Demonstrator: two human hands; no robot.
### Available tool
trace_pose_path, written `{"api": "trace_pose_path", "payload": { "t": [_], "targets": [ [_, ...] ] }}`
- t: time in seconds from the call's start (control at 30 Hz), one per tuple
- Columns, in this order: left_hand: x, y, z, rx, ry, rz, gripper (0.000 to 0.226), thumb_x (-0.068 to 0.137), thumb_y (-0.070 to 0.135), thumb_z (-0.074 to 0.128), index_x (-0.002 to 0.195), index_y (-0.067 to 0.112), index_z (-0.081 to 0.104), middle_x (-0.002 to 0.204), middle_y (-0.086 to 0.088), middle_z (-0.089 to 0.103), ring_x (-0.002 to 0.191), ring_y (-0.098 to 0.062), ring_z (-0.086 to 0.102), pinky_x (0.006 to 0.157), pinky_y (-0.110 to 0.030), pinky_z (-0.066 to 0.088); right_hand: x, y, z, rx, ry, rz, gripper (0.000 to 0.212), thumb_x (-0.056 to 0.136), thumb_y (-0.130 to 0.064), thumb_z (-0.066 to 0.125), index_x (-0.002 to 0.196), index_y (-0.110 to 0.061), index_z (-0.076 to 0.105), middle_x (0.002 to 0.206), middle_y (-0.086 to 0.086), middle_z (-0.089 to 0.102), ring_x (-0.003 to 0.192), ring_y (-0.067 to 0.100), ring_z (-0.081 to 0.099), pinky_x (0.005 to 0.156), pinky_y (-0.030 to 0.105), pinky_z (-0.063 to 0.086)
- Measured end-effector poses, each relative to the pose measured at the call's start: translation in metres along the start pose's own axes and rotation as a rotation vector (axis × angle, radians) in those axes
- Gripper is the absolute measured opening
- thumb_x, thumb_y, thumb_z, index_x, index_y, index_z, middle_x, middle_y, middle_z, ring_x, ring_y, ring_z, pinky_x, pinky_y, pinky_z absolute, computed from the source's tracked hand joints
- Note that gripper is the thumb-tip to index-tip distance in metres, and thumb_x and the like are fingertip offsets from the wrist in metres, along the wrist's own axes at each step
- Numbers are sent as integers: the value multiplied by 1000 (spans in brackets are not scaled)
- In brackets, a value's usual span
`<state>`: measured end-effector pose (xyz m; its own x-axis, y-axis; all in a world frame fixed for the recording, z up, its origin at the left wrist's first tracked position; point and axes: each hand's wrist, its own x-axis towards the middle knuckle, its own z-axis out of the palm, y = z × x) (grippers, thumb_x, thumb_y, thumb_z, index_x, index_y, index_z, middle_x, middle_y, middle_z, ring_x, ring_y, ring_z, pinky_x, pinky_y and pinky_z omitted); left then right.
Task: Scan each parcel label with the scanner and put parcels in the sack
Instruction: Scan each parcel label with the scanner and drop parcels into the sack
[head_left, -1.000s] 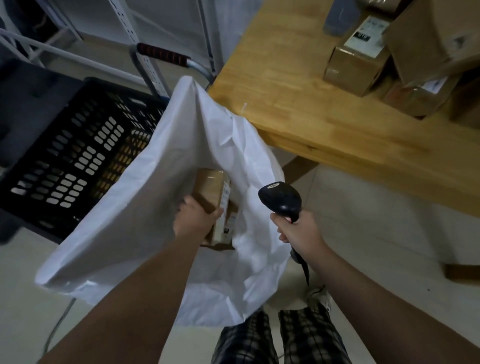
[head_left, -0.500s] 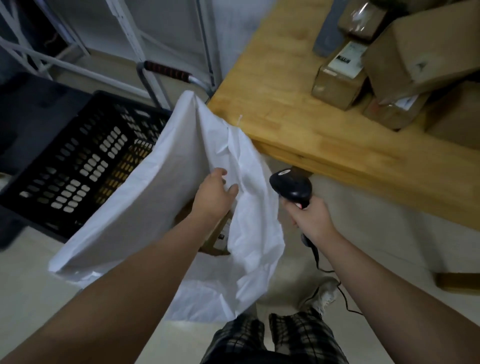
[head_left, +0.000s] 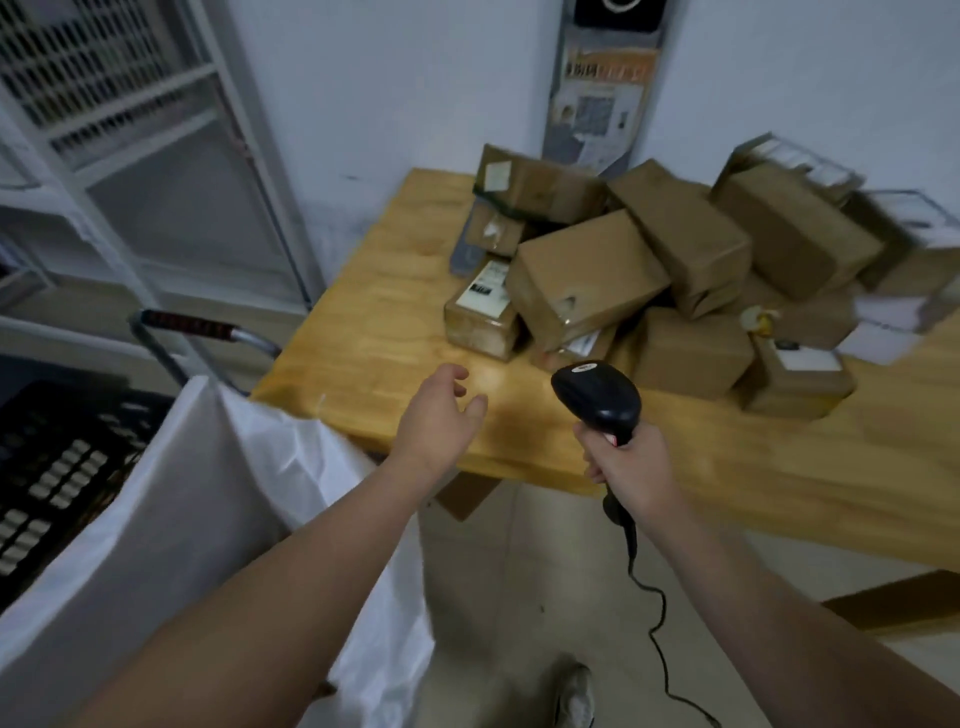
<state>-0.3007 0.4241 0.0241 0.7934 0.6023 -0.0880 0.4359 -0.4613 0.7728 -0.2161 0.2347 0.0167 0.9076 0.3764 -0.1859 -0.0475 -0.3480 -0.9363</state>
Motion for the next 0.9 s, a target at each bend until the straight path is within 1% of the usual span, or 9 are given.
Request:
{"api": "trace_pose_path", "payload": {
  "t": [0.17, 0.3, 0.37, 0.43, 0.57, 0.67, 0.77, 0.83, 0.9],
  "targets": [
    [34, 44, 40, 12, 8, 18, 44, 95, 33, 56, 134, 15, 47, 124, -1, 56, 106, -16, 54, 81, -27, 42, 43, -8, -54, 81, 61, -37, 15, 89, -14, 67, 78, -6, 62, 66, 10, 59, 54, 15, 57, 55, 24, 49],
    [55, 72, 63, 39, 44, 45, 48, 94, 34, 59, 135, 13, 47, 131, -4, 50, 116, -19, 52, 89, -28, 43, 74, -11, -88, 93, 88, -51, 13, 88, -18, 68, 86, -6, 64, 69, 8, 62, 56, 12, 60, 52, 19, 48],
    [66, 84, 69, 91, 88, 93, 50, 92, 34, 62, 135, 14, 47, 132, -5, 44, 121, -21, 47, 96, -28, 40, 90, -13, -99, 86, 94, -66, 15, 88, -19, 69, 92, -6, 64, 70, 7, 62, 57, 12, 60, 50, 16, 47],
    [78, 93, 71, 184, 117, 142, 57, 89, 37, 65, 137, 15, 44, 136, -7, 38, 128, -24, 37, 102, -27, 32, 107, -15, -103, 88, 110, -69, 16, 88, -19, 68, 95, -5, 63, 69, 5, 62, 58, 12, 61, 50, 16, 47],
    [115, 104, 72, 600, 66, 211, 93, 79, 63, 64, 149, 19, 21, 156, -16, 8, 146, -34, 3, 118, -43, 10, 137, -23, -90, 147, 124, -51, 17, 87, -21, 69, 95, -6, 64, 71, 4, 64, 60, 15, 62, 55, 22, 49],
    [154, 114, 72, 881, -43, 208, 118, 70, 79, 58, 154, 24, -4, 158, -21, -20, 145, -40, -18, 117, -52, -6, 157, -32, -75, 151, 129, -52, 14, 87, -24, 69, 93, -13, 63, 71, 3, 65, 59, 13, 63, 60, 27, 52],
    [185, 125, 74, 1084, -148, 213, 130, 65, 86, 53, 150, 25, -23, 153, -26, -29, 142, -46, -21, 116, -59, -7, 174, -42, -64, 166, 177, -50, 13, 86, -24, 70, 94, -16, 62, 72, 2, 66, 61, 13, 63, 70, 36, 55],
    [198, 130, 76, 1119, -209, 230, 129, 66, 84, 55, 148, 29, -28, 153, -27, -27, 143, -47, -18, 115, -62, -3, 184, -48, -61, 181, 204, -56, 10, 86, -23, 69, 90, -18, 61, 72, 3, 66, 62, 14, 64, 73, 40, 56],
    [204, 134, 74, 1113, -236, 248, 125, 67, 81, 58, 148, 34, -25, 157, -26, -19, 144, -47, -8, 114, -61, 6, 193, -52, -61, 176, 220, -75, 10, 86, -22, 70, 87, -20, 60, 73, 5, 66, 66, 17, 65, 75, 42, 56]
  ]
}}
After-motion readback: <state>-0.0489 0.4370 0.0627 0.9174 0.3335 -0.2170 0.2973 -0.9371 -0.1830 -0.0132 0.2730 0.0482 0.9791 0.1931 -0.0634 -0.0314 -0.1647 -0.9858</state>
